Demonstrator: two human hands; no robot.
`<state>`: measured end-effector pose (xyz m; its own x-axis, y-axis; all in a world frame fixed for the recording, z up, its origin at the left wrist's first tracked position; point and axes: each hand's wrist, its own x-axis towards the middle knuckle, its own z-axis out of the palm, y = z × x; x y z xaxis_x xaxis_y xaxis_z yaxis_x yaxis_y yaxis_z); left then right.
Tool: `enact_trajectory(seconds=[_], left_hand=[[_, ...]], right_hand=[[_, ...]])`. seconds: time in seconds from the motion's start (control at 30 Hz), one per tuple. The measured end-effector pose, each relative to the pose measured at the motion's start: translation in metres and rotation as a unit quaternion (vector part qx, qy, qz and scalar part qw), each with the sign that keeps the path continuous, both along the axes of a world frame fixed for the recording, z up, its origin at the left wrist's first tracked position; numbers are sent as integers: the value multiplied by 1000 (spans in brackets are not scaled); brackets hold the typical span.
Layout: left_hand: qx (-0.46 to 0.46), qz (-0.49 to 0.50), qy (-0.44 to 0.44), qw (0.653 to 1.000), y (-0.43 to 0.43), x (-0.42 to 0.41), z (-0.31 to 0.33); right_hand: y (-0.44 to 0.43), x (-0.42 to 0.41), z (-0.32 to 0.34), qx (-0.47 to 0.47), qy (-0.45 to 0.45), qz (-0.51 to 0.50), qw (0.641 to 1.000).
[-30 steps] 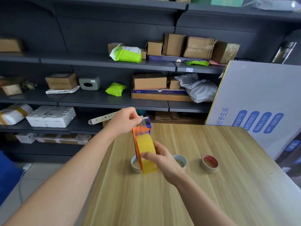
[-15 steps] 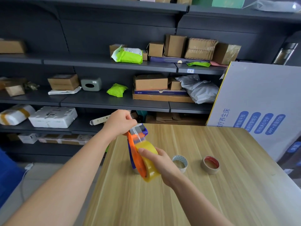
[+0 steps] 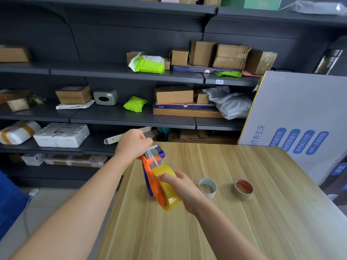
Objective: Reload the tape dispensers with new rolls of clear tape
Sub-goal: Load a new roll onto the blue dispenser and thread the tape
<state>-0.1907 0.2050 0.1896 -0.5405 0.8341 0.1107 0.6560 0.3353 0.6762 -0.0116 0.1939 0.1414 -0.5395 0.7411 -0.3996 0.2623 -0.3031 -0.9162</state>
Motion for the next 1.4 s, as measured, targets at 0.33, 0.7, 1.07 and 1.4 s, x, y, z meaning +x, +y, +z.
enact_trajectory(seconds=[0.33,0.7,1.07,1.4], left_hand=[[-1,-22,142,990,8,-3,4],[46,-79,206,974,14,2,7],[76,-94,96,988,17,-5,12],[135,-46,-218,966,14,-16,37]], right_hand=[[0,-6,0,18,-31,52,998],[-2,0,5,59,9,29,998],[1,4,-1,40,60,10,997],[0,-8,-15,97,13,23,995]])
